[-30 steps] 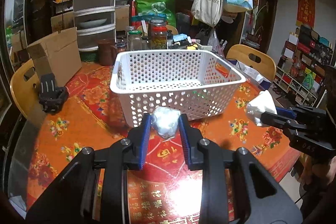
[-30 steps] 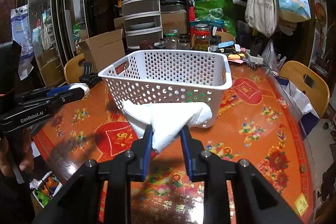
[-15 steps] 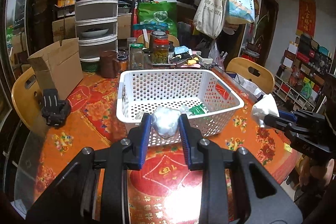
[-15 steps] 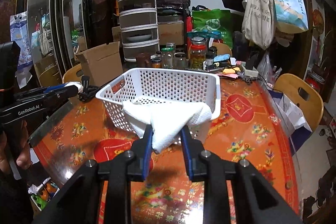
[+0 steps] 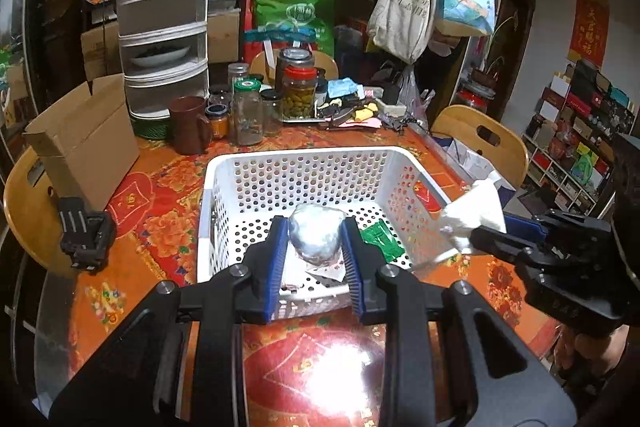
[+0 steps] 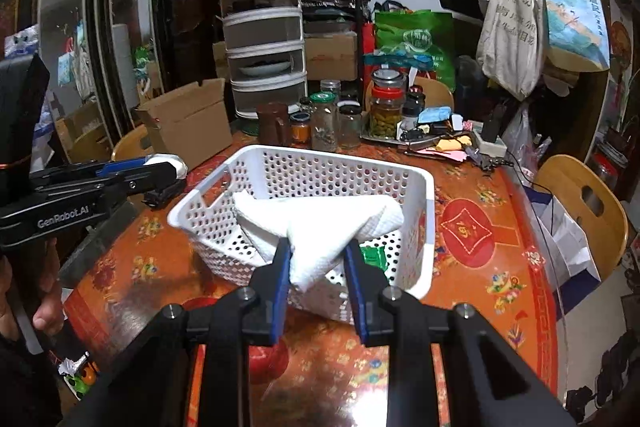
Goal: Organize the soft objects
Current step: 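Carry the white ball and folded cloth into the basket, then open both grippers and withdraw them from the basket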
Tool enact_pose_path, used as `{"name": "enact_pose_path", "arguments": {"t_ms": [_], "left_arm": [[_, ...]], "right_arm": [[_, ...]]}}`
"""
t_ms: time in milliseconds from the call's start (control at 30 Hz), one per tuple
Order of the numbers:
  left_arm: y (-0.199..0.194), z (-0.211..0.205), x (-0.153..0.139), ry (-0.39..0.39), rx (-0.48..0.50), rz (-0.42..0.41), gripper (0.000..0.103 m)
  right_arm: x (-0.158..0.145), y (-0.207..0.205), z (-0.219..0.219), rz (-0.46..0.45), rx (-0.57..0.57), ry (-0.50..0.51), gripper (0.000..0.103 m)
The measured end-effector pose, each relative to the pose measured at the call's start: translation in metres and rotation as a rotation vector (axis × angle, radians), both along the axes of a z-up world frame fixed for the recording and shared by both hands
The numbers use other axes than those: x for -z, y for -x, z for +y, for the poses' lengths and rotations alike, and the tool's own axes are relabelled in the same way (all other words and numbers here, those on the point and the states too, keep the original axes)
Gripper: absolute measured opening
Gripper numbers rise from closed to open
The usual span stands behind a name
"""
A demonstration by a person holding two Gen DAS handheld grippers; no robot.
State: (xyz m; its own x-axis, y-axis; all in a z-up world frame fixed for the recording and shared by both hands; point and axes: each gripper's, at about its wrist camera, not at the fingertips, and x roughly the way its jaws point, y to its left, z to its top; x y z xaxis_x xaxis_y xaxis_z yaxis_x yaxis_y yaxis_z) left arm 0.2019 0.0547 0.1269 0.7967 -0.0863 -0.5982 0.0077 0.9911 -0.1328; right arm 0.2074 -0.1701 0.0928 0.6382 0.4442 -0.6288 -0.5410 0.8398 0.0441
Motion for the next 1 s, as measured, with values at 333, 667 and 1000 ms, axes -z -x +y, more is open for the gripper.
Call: {"name": "enact_pose_path", "arguments": {"t_ms": [333,667,1000], "left_arm": [[-0.097,0.003,0.038,-0.015,-0.041,0.175,0.025],[-0.151,0.013,0.114,-0.016,-0.067,0.321,0.025],[-0.16,0.01,0.138,-0.032,-0.055,0.379,0.025]], "right_arm": [[0.046,-0.081,0.031,0.16,0.029,0.109,0.025],[0.093,-0.121,0.051,0.277,-0.001,0.188,0.025],[0.107,-0.13,0.061,0.316,-0.02,0.21,0.026]]}}
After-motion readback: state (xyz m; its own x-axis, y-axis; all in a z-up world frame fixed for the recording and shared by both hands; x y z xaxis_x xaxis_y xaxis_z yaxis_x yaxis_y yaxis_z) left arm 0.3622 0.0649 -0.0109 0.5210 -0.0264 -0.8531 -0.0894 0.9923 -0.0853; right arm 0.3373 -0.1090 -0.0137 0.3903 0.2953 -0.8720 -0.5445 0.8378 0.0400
